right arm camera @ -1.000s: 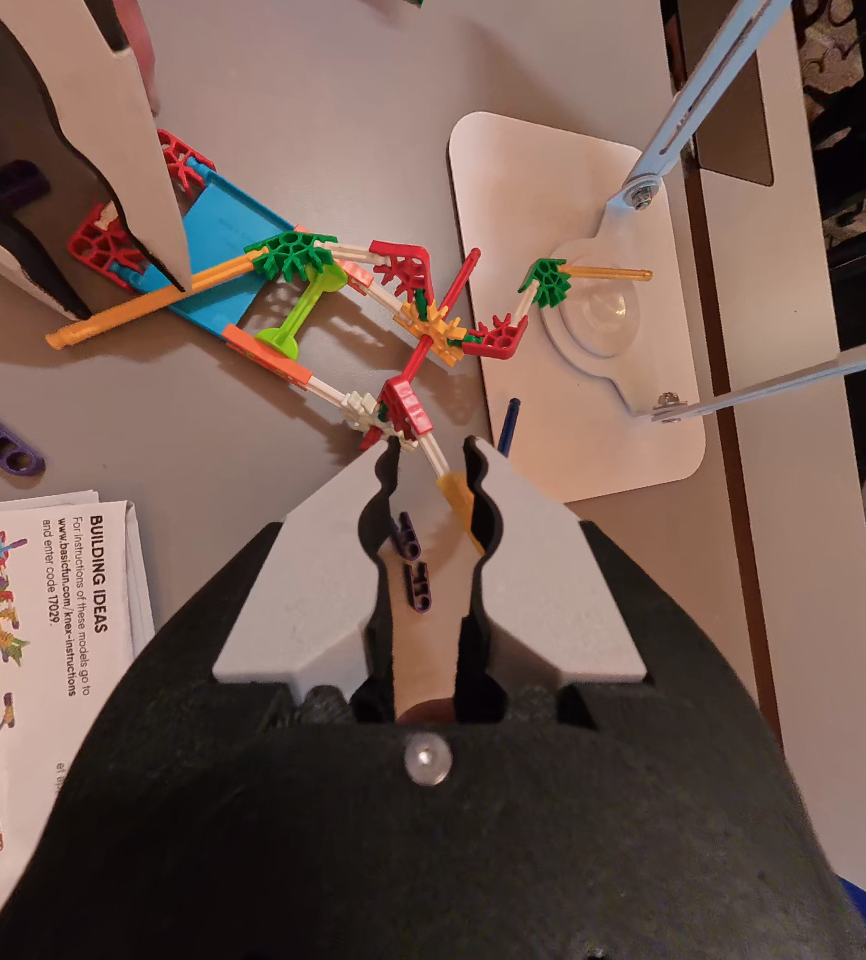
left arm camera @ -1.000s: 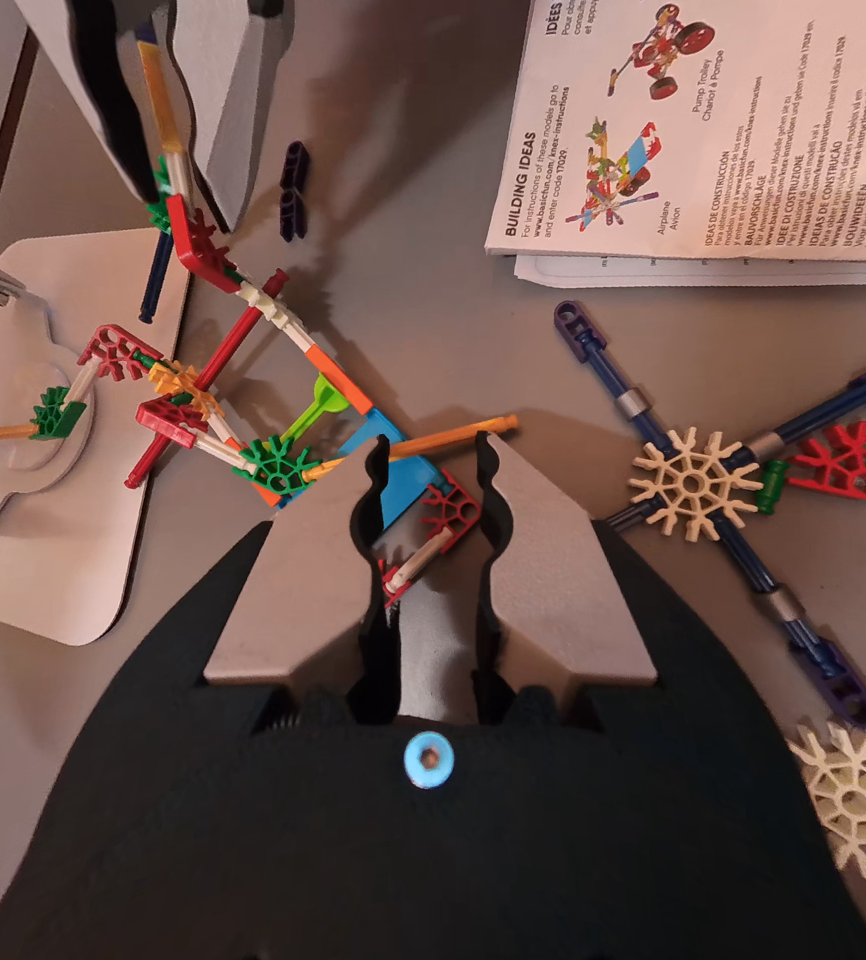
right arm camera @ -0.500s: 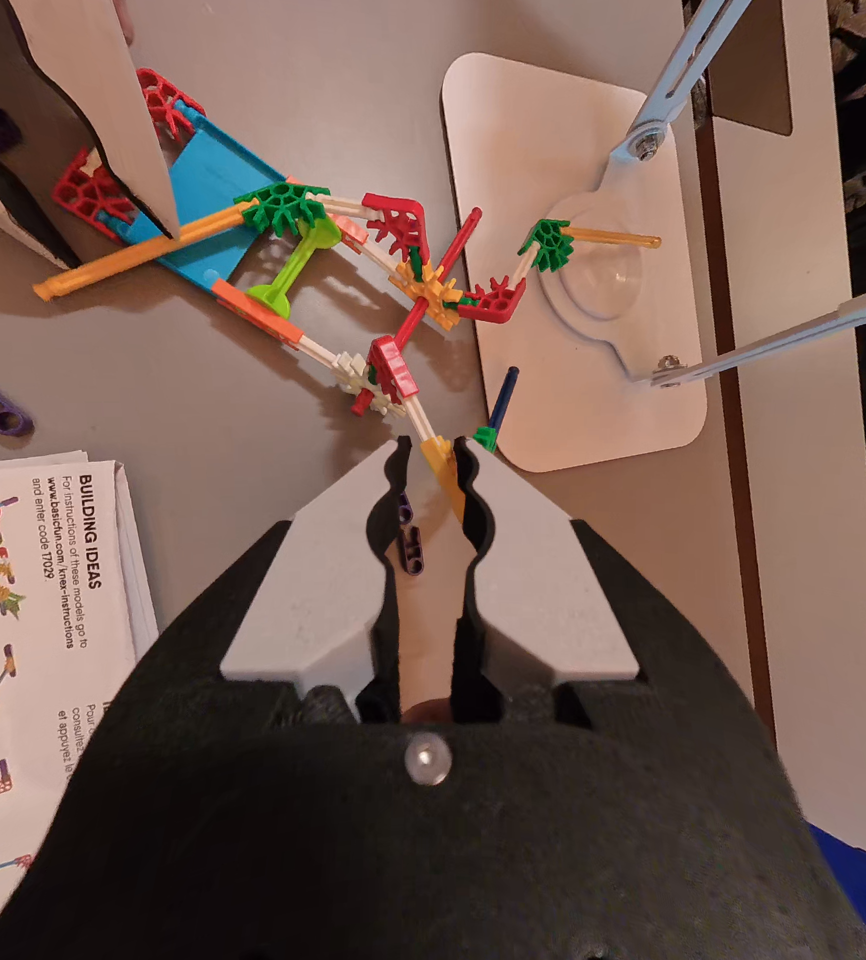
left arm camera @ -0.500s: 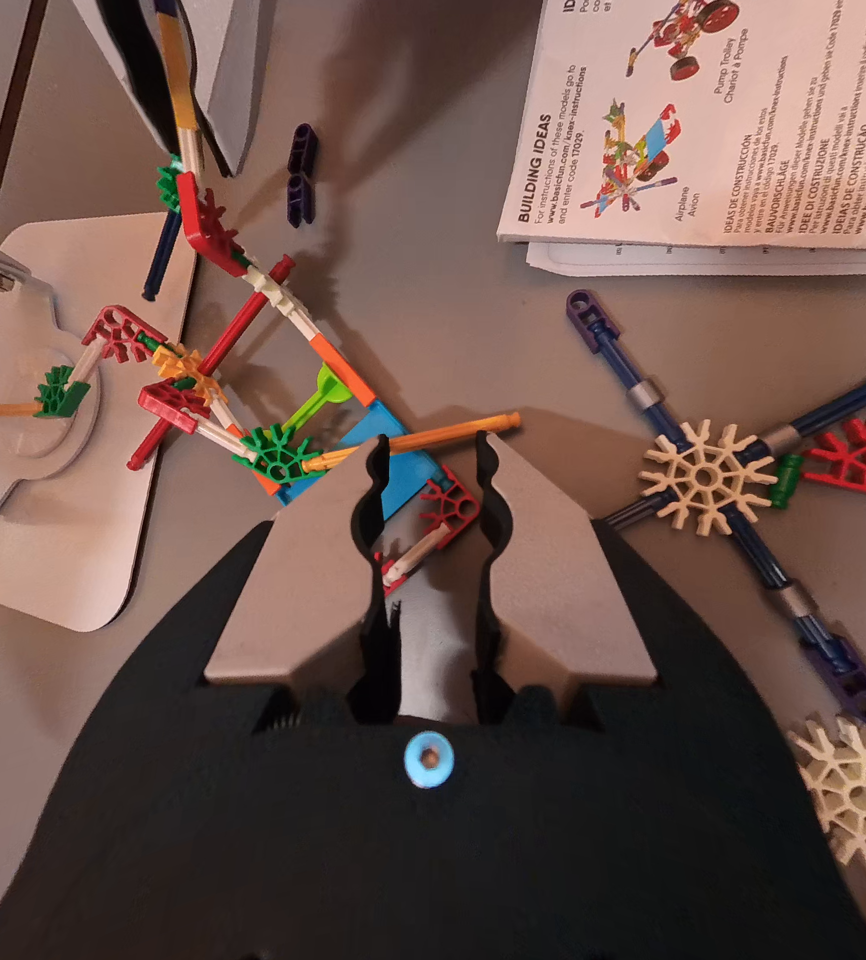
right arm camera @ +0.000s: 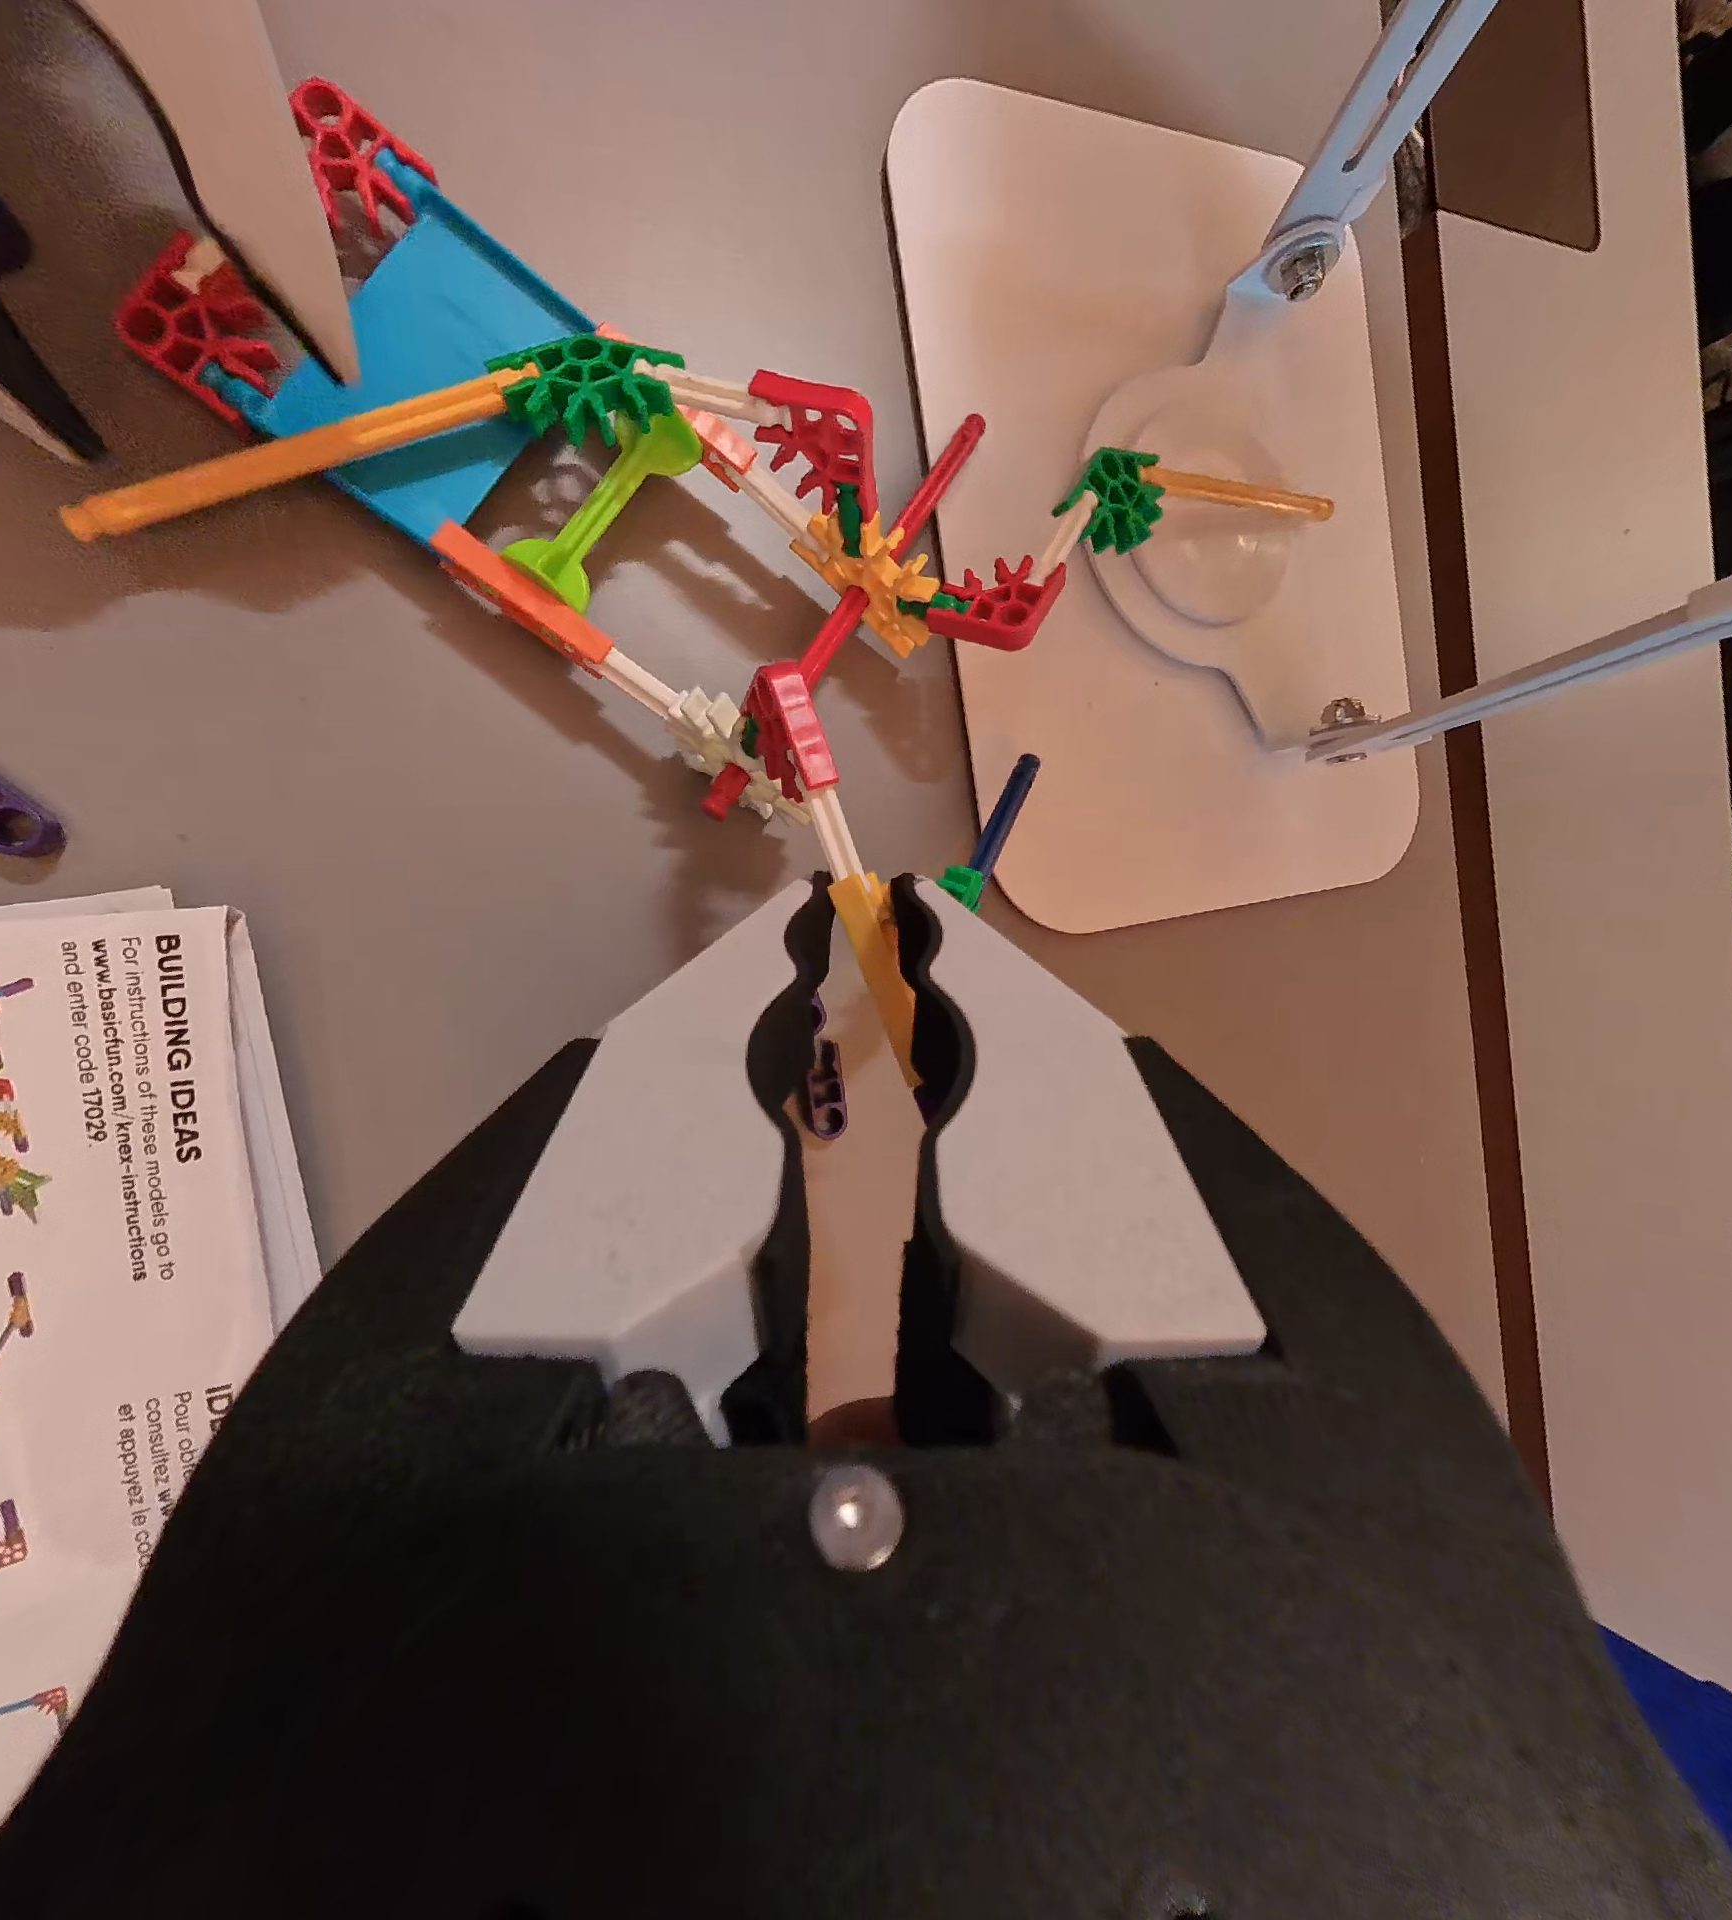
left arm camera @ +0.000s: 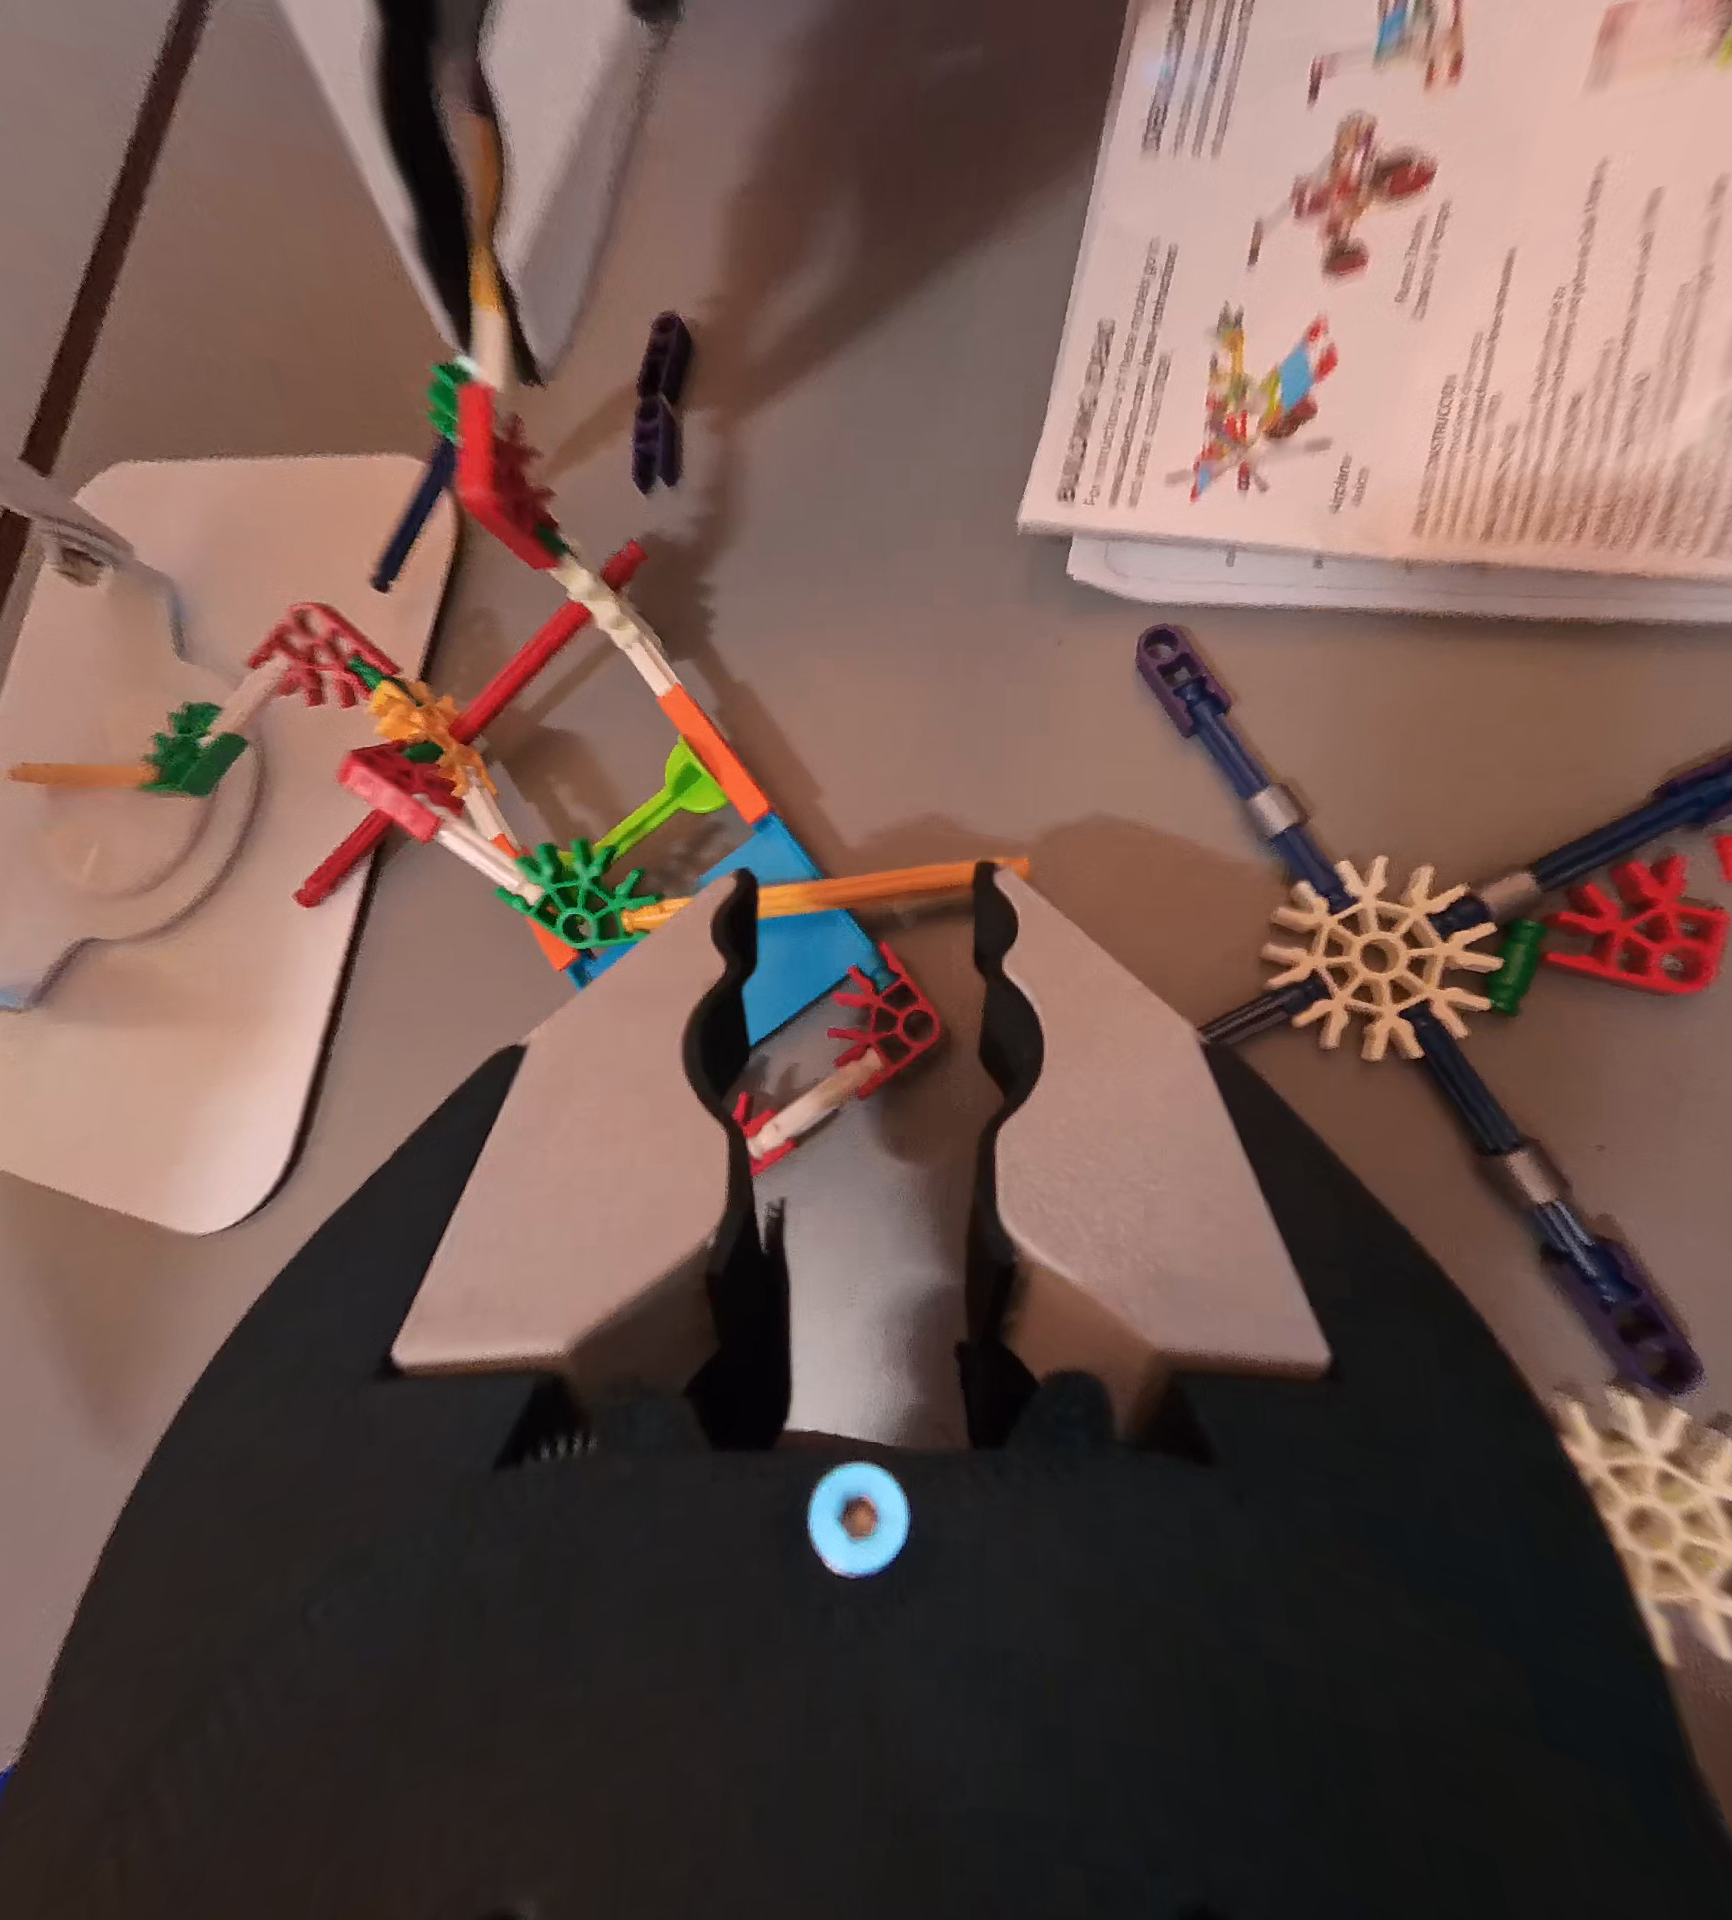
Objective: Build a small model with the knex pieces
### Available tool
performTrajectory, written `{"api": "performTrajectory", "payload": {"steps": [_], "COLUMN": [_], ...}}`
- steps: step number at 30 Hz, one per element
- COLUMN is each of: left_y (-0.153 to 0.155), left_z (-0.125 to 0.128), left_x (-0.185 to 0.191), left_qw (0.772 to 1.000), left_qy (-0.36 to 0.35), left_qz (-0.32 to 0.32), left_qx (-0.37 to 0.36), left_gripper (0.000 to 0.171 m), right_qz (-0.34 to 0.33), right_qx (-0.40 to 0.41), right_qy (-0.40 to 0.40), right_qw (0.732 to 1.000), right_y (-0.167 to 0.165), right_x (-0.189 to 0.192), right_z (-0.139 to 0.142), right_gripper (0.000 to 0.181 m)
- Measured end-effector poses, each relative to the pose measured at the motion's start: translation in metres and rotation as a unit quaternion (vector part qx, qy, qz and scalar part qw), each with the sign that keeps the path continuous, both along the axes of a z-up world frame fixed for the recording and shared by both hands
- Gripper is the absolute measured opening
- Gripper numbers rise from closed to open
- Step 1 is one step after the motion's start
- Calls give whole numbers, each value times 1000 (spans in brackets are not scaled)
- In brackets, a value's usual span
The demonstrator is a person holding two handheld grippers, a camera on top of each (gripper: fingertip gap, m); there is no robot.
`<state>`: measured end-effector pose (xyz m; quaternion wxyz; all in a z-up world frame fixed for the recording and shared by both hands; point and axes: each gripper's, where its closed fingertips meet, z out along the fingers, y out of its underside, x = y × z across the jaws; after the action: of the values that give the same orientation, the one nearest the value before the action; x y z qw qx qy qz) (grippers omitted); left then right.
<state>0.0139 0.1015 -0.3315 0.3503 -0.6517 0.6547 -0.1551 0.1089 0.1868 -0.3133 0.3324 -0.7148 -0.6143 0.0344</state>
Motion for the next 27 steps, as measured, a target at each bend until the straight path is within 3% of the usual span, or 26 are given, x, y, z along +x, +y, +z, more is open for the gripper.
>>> {"api": "performTrajectory", "payload": {"steps": [3,9,27], "left_y": [11,35,9], "left_z": [19,-6,-21], "left_x": [-11,-36,-18], "left_qw": [999,994,994], "left_qy": [-36,12,23], "left_qz": [34,102,58], "left_qx": [-18,-44,-91], "left_gripper": [43,53,47], "right_qz": [0,-1,-17], "right_qx": [-1,-1,15], "right_qy": [0,-1,-10], "right_qw": [1000,1000,1000], "right_y": [0,0,8], "right_x": [0,0,6], "right_z": [0,0,0], "right_gripper": [9,9,12]}}
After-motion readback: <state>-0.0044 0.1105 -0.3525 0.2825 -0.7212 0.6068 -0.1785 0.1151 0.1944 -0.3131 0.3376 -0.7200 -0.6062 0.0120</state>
